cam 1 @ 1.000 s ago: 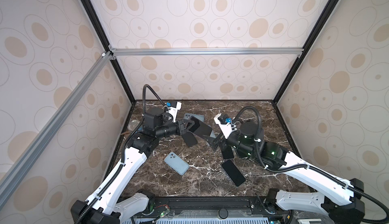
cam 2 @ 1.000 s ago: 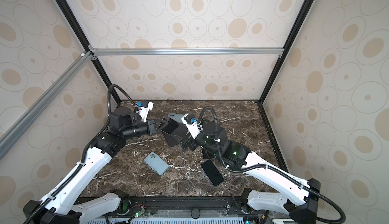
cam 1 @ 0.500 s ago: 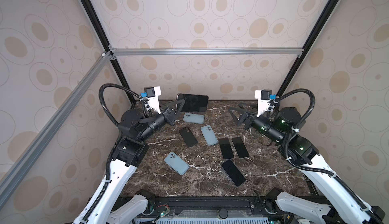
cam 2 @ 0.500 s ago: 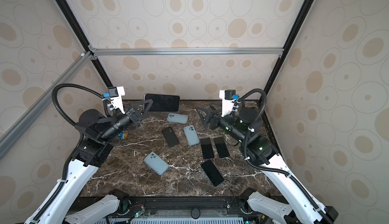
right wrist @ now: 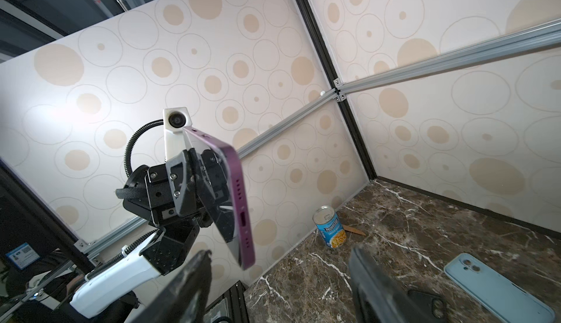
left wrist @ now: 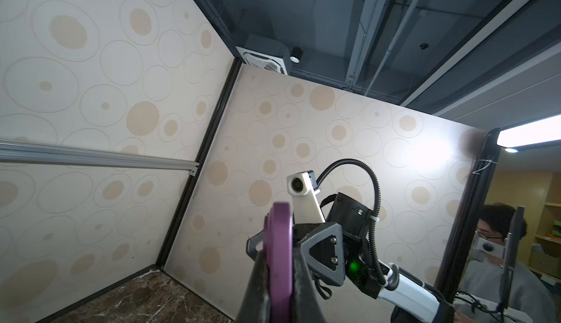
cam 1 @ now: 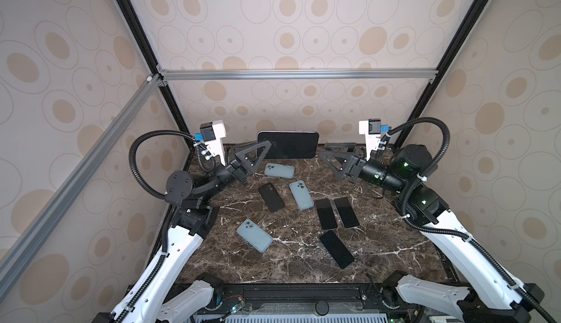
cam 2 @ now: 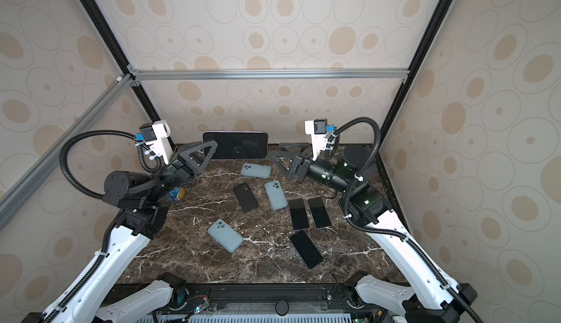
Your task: Put the phone into the phone case
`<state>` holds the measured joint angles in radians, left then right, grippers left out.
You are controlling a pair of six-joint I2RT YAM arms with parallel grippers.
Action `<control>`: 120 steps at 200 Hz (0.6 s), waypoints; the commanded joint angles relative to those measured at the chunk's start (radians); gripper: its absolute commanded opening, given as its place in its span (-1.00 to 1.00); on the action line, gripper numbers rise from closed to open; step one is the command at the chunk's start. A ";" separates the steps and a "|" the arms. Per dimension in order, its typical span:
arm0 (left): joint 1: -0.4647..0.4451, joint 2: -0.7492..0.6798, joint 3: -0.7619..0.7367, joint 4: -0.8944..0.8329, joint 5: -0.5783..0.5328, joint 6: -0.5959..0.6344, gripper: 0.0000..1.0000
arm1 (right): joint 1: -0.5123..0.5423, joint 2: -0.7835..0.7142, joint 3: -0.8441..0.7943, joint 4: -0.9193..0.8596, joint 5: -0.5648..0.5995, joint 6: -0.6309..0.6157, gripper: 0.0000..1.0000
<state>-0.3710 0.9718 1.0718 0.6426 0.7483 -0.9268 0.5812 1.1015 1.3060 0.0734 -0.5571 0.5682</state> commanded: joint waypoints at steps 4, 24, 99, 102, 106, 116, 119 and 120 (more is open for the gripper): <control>0.004 -0.022 0.010 0.165 0.055 -0.076 -1.00 | -0.003 0.032 0.040 0.151 -0.144 0.076 0.45; 0.004 -0.027 0.004 0.169 0.058 -0.082 -1.00 | -0.004 0.061 0.056 0.221 -0.215 0.129 0.42; 0.004 -0.027 -0.035 0.233 0.029 -0.147 -1.00 | 0.002 0.087 0.041 0.314 -0.264 0.168 -0.21; 0.003 -0.025 -0.038 0.241 0.028 -0.155 -1.00 | 0.002 0.088 0.041 0.310 -0.261 0.167 -0.24; 0.003 -0.025 -0.043 0.250 0.027 -0.164 -1.00 | 0.003 0.089 0.043 0.305 -0.257 0.165 -0.28; 0.003 -0.022 -0.051 0.273 0.026 -0.185 -1.00 | 0.005 0.094 0.043 0.303 -0.254 0.163 -0.35; 0.004 -0.021 -0.054 0.278 0.028 -0.189 -1.00 | 0.006 0.095 0.043 0.303 -0.255 0.163 -0.36; 0.004 -0.021 -0.054 0.279 0.028 -0.190 -1.00 | 0.007 0.096 0.044 0.304 -0.255 0.163 -0.36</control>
<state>-0.3710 0.9646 1.0176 0.7780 0.7994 -1.0344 0.5827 1.1881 1.3365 0.3290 -0.7956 0.7223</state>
